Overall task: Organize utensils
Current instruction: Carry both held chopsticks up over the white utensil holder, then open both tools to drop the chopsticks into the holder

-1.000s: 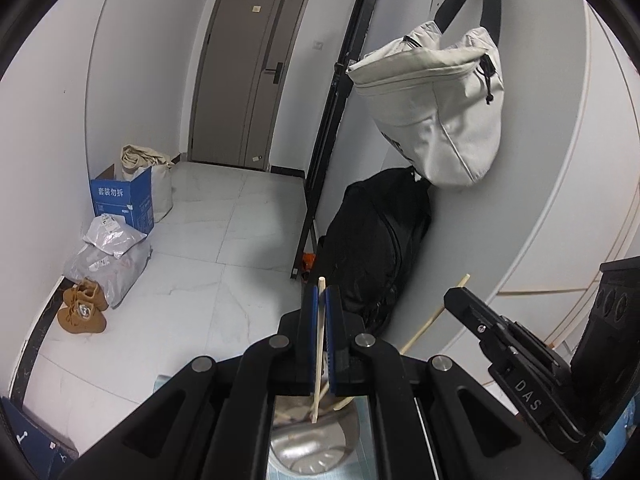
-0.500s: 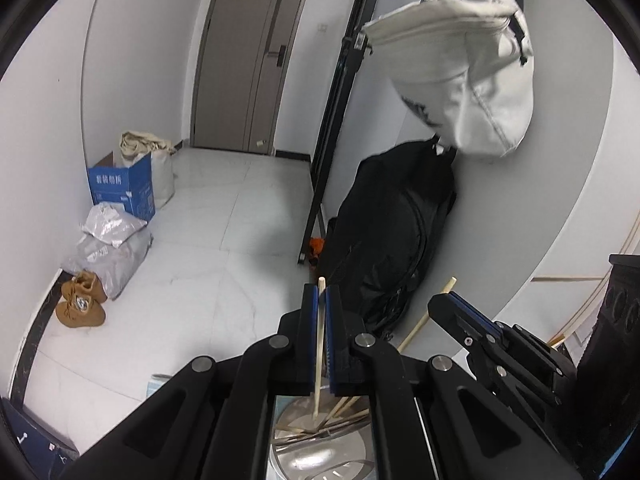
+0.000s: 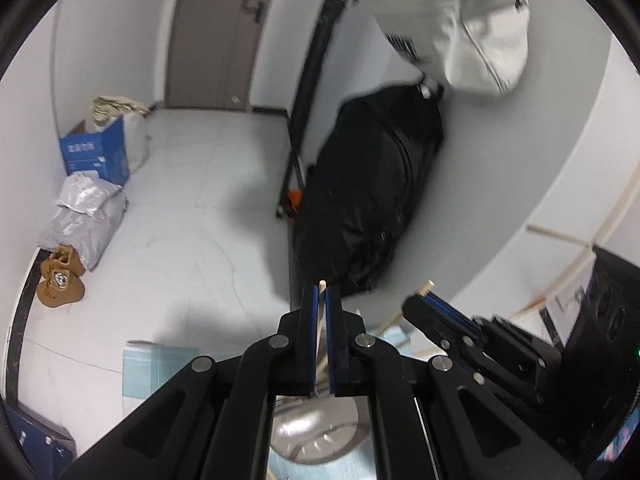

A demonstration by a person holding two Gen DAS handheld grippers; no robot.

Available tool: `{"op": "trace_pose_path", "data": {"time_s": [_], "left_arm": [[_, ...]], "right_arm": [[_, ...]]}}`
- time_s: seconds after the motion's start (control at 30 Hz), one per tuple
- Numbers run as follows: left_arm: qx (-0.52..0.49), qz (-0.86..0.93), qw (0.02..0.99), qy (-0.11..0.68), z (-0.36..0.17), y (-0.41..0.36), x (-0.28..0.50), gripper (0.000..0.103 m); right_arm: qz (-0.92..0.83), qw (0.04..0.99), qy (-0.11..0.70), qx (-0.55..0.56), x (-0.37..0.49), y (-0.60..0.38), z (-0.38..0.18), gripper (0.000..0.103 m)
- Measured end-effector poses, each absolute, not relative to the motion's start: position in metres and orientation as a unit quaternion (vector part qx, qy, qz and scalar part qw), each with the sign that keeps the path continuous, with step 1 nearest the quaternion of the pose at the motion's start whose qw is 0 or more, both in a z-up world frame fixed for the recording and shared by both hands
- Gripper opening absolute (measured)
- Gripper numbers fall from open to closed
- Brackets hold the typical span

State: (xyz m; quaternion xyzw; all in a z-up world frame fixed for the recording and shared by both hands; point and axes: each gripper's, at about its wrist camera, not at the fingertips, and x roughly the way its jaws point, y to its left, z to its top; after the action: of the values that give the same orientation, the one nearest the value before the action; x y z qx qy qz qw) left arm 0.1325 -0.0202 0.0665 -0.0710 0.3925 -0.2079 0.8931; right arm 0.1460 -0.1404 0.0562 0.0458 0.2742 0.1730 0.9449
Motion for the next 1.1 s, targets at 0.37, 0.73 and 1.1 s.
{"op": "trace_pose_path", "data": {"time_s": [0.37,0.73,1.1], "left_arm": [[-0.064,-0.205,0.878,0.427,0.075,-0.014,0.126,0.012],[-0.059,-0.145,0.909,0.387,0.09,0.001,0.085,0.061],[-0.046,-0.113,0.929,0.349,0.096,0.008,0.04,0.073]], "right_arm": [[0.198,0.931,0.298,0.069,0.137,-0.148,0.049,0.024],[0.172,0.944,0.272,0.069,0.086,-0.162,0.065,0.045],[0.169,0.958,0.226,0.056,0.029,-0.151,0.092,0.077]]}}
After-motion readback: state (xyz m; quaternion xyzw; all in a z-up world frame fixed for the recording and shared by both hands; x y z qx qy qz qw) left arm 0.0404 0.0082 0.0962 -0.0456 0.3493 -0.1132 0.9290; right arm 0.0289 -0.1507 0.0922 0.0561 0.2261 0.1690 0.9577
